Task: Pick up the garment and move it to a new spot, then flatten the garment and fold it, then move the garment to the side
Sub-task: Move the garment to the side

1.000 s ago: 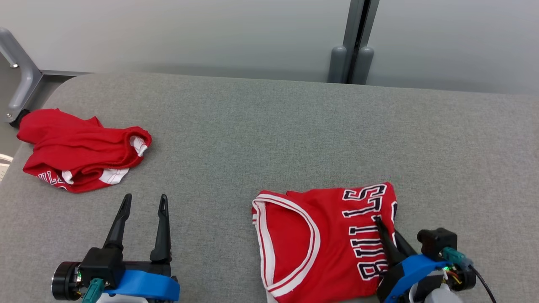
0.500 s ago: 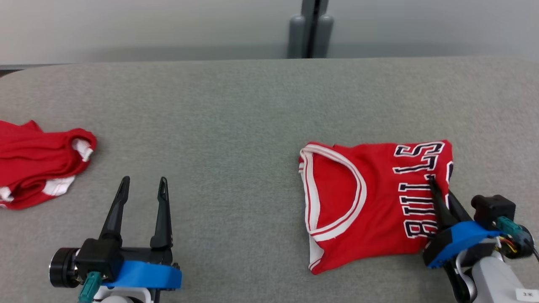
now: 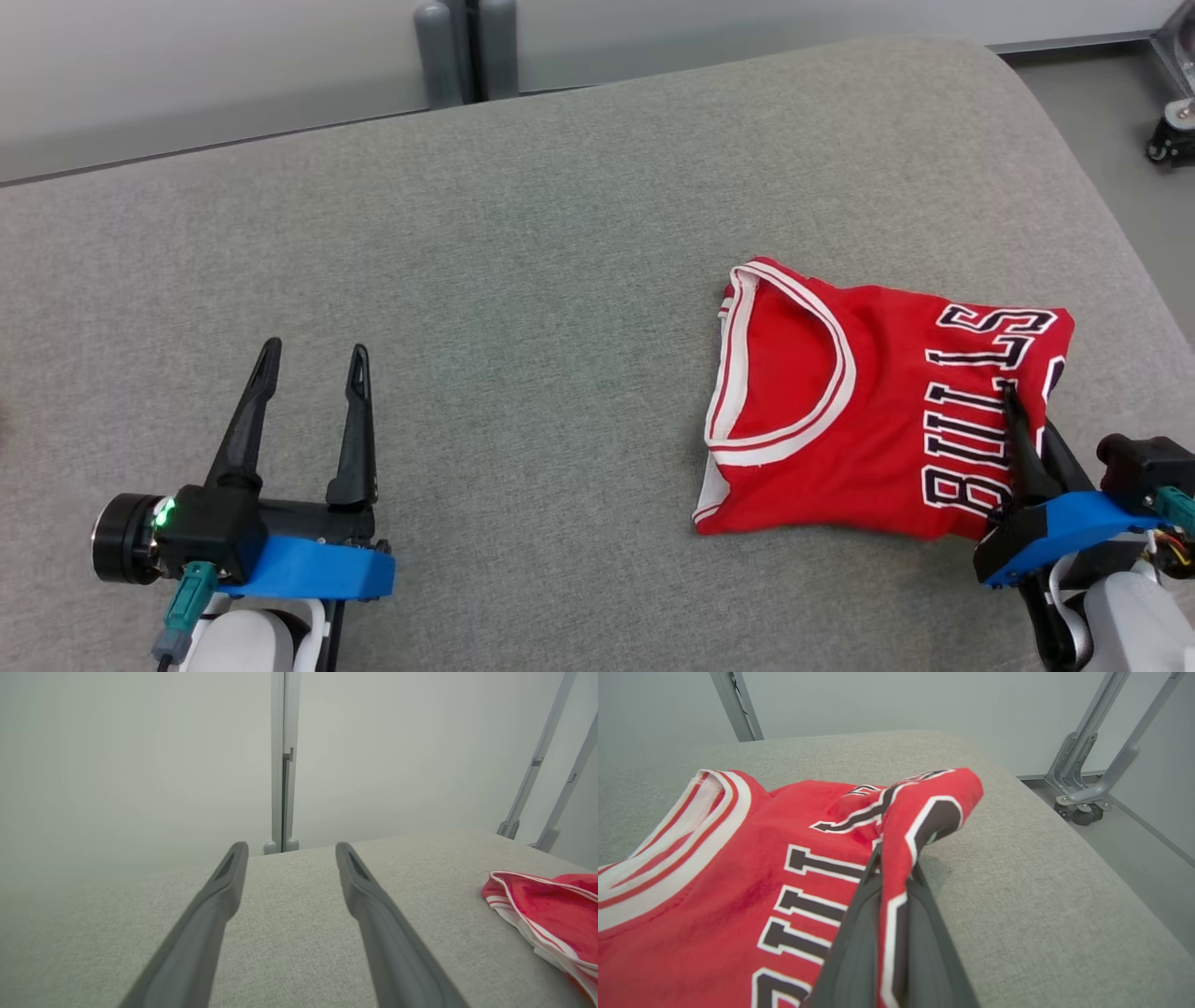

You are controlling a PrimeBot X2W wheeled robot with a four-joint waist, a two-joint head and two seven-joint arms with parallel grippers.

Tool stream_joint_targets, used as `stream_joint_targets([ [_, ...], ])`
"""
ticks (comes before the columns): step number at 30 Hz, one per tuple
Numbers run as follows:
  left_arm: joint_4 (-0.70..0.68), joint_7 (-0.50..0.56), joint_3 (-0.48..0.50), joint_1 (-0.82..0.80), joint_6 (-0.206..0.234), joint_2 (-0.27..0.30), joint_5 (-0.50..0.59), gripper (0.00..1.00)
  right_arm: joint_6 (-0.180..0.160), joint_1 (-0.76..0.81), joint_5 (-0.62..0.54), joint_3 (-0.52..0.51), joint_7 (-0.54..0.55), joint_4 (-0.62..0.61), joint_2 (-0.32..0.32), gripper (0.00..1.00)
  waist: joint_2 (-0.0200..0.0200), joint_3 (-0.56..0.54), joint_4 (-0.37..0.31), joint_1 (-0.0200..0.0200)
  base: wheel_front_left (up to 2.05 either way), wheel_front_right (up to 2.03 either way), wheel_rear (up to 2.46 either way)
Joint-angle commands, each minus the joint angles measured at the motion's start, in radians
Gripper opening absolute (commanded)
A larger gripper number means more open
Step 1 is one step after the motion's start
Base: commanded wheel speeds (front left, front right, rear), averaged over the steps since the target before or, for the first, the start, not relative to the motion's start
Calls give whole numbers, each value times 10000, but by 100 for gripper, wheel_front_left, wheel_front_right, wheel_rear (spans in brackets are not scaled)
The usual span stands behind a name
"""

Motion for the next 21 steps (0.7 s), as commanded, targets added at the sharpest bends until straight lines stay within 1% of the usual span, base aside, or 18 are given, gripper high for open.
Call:
stream_joint_targets([
  [1, 4, -23, -7, -193, -20, 92, 85, 100, 3, -226, -121, 69, -48, -165, -2, 0, -2, 16, -139, -1, 0, 0, 0],
  [6, -77, -23, -52, -395, -40, 149, 121, 100, 3, -972, -373, 509, -52, -359, -186, 0, -2, 235, -99, -1, 0, 0, 0],
  [9, -201, -23, -25, -522, -36, 187, 154, 100, 3, -1849, -520, 871, 27, -352, -513, 0, -2, 478, 10, -1, 0, 0, 0],
  [13, -393, -23, 4, -701, -30, 308, 182, 100, 3, -3284, -591, 1353, 301, -203, -1079, 0, -2, 972, 217, -1, 0, 0, 0],
  [15, -542, -23, -23, -841, -34, 328, 223, 100, 1, -4002, -532, 1440, 411, -38, -1481, 0, -2, 1284, 343, -1, 0, 0, 0],
  [18, -734, -23, -35, -966, 10, 355, 260, 100, 3, -4893, -501, 1675, 553, 350, -2001, 0, -2, 1663, 486, -1, 0, 0, 0],
  [21, -979, -23, -36, -1059, 46, 377, 272, 100, 1, -5670, -471, 1704, 764, 961, -2537, 0, -2, 2046, 549, -1, 0, 0, 0],
])
